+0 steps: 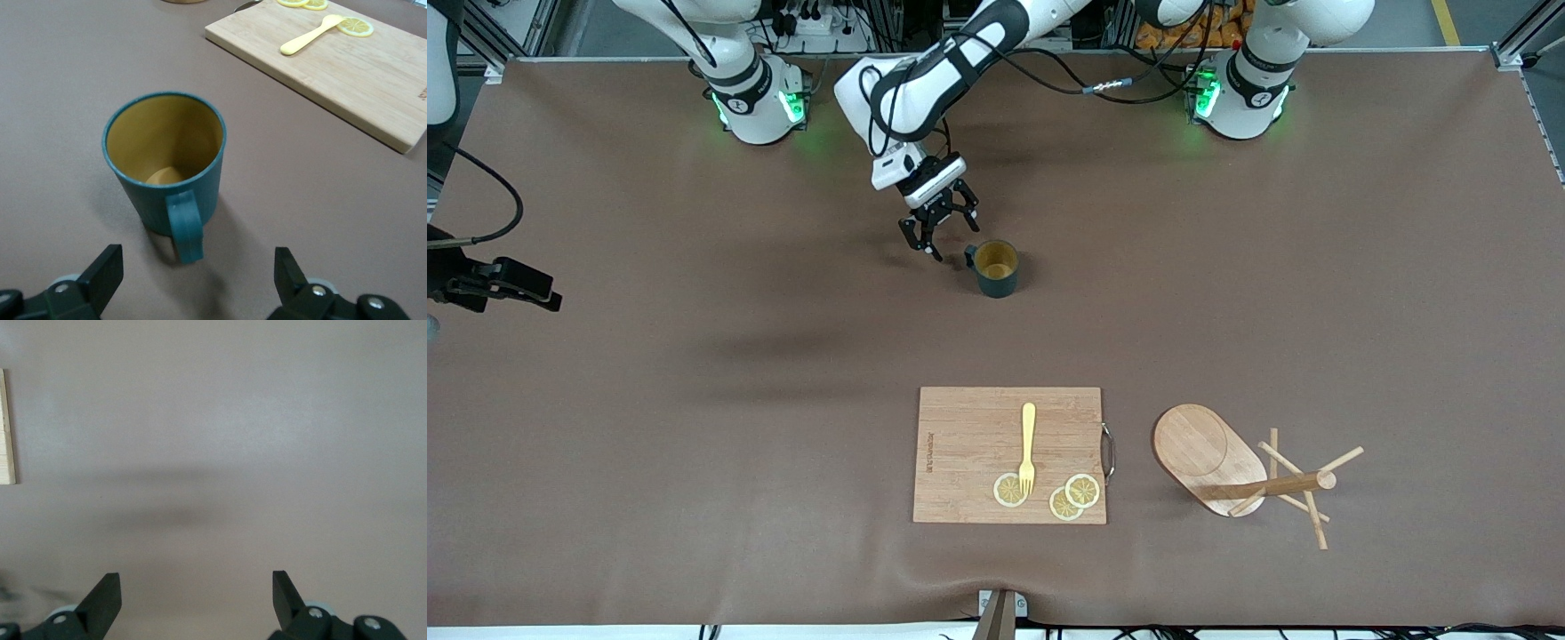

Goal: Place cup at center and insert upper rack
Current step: 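Lower the left gripper around the mug handle, then close the left gripper on the mug handle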

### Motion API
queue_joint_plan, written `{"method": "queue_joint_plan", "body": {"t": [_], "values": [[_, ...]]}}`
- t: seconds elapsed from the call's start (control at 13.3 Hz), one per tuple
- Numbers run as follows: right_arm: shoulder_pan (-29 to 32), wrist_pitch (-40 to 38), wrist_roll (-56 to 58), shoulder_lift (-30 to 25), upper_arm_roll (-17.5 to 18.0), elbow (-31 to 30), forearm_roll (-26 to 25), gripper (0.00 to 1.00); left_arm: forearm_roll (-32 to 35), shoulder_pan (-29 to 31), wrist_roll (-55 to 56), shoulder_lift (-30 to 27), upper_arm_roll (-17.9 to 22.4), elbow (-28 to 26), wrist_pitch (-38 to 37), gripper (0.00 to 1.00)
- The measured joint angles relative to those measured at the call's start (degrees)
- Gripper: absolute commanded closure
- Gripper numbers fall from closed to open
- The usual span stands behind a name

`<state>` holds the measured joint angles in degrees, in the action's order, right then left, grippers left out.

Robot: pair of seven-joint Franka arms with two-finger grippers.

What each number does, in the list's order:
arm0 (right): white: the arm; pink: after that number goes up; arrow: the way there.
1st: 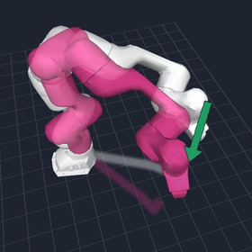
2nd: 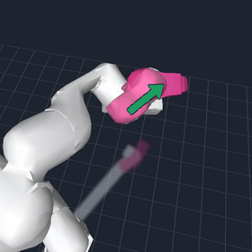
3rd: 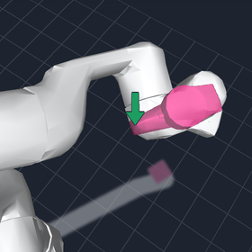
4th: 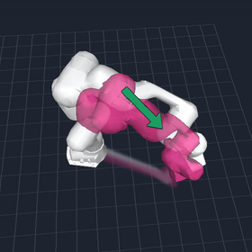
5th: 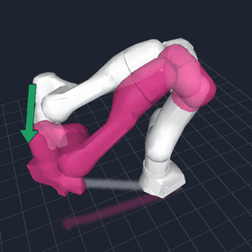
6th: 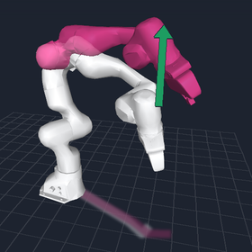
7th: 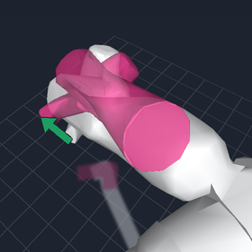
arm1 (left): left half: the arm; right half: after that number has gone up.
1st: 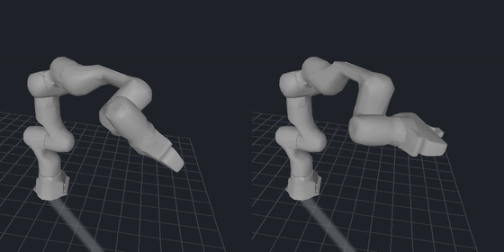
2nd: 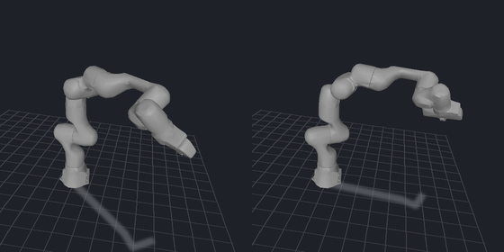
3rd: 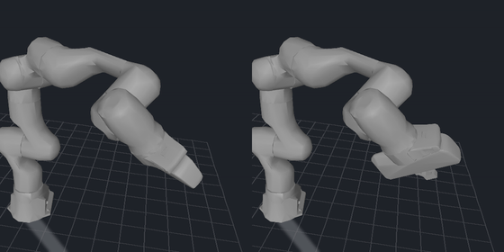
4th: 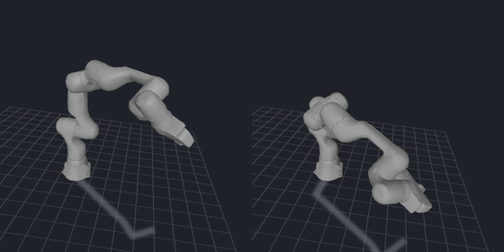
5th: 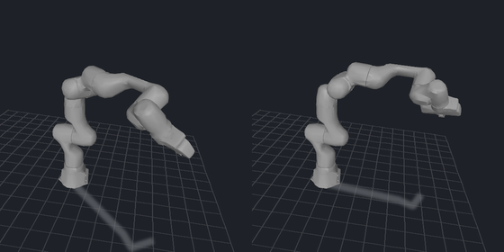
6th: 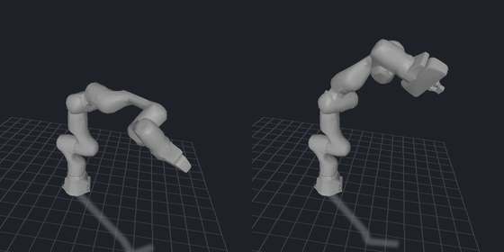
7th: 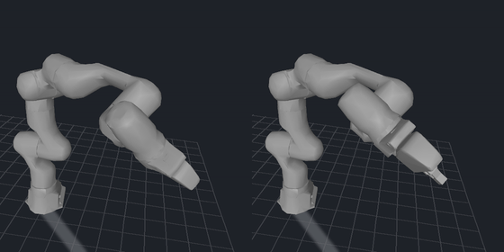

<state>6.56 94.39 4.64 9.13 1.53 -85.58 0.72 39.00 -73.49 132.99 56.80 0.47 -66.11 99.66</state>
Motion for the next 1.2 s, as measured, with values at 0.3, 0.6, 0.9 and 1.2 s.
{"method": "queue_joint_plan", "body": {"t": [0.3, 0.6, 0.9, 1.2], "values": [[0.0, 0.0, 0.0, 0.0, 0.0, 0.0, 0.0, 0.0, 0.1, 0.0, 1.0, 1.5, 0.1, 0.0, 0.0, 0.08], [0.1, 0.0, 0.0, 0.0, -0.1, 0.0, 0.0, 0.0, 0.1, 0.2, 1.0, 1.7, 0.7, 0.0, 0.0, 0.33], [0.1, 0.0, 0.0, 0.0, -0.1, 0.0, 0.0, 0.0, 0.1, 1.0, 1.0, 1.7, 0.9, 0.0, 0.0, 0.69], [0.1, 0.1, 0.0, 0.0, -0.2, 0.0, 0.0, 0.0, 0.1, 1.1, 1.0, 1.7, 1.0, 0.0, 0.0, 1.0]]}}
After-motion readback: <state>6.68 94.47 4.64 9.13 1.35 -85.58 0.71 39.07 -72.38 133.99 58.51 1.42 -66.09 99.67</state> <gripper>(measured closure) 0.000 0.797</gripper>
